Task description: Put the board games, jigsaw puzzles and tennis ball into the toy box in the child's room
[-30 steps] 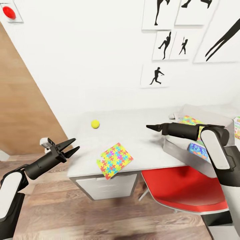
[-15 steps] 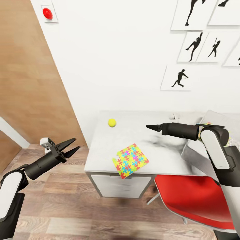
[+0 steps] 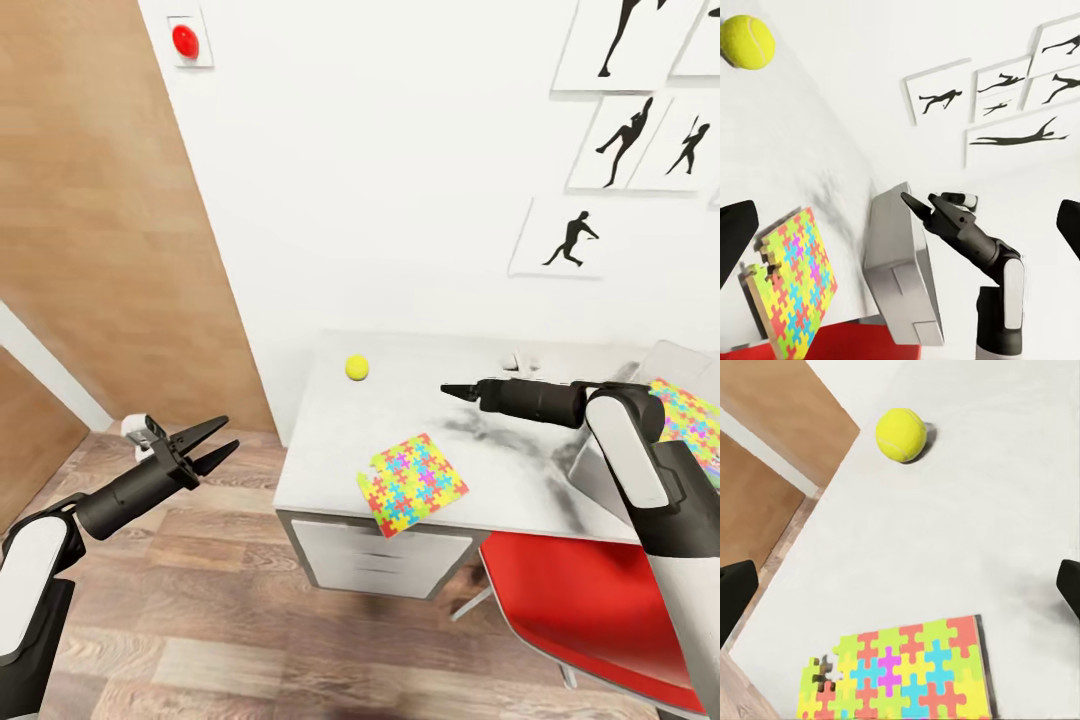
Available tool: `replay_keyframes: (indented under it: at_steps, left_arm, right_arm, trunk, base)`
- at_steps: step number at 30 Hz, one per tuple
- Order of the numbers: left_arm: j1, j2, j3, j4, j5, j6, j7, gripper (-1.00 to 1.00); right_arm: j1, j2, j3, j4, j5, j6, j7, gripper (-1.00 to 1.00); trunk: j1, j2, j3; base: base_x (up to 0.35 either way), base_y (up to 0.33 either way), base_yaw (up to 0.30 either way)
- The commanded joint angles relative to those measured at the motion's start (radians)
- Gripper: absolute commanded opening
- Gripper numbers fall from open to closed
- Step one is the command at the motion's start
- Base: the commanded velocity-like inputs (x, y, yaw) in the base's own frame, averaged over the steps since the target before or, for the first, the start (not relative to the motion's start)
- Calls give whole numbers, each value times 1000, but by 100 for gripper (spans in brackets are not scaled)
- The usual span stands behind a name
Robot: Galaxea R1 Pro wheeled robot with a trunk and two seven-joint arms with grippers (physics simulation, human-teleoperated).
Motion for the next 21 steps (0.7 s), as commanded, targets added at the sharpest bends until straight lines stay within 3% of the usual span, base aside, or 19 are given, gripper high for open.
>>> replay_keyframes:
  at_steps: [1,8,21]
  left_arm:
    - [-1,0,1,0,-6,4,-7,100]
    - [0,1,2,7,-14,3,1,100]
    - [22,-1,-3,70,-27,-2,47,100]
  right_arm:
    - [-1,0,0,0,9,2,10,100]
    - [4,3,-5,90,6,2,-22,100]
    - [0,-6,-11,300,0,2,-20,100]
  trunk:
    - [0,-1,-1]
    - [0,-1,-1]
    - [0,-1,-1]
  base:
    - [0,0,40]
    - [0,0,23]
    - [0,0,5]
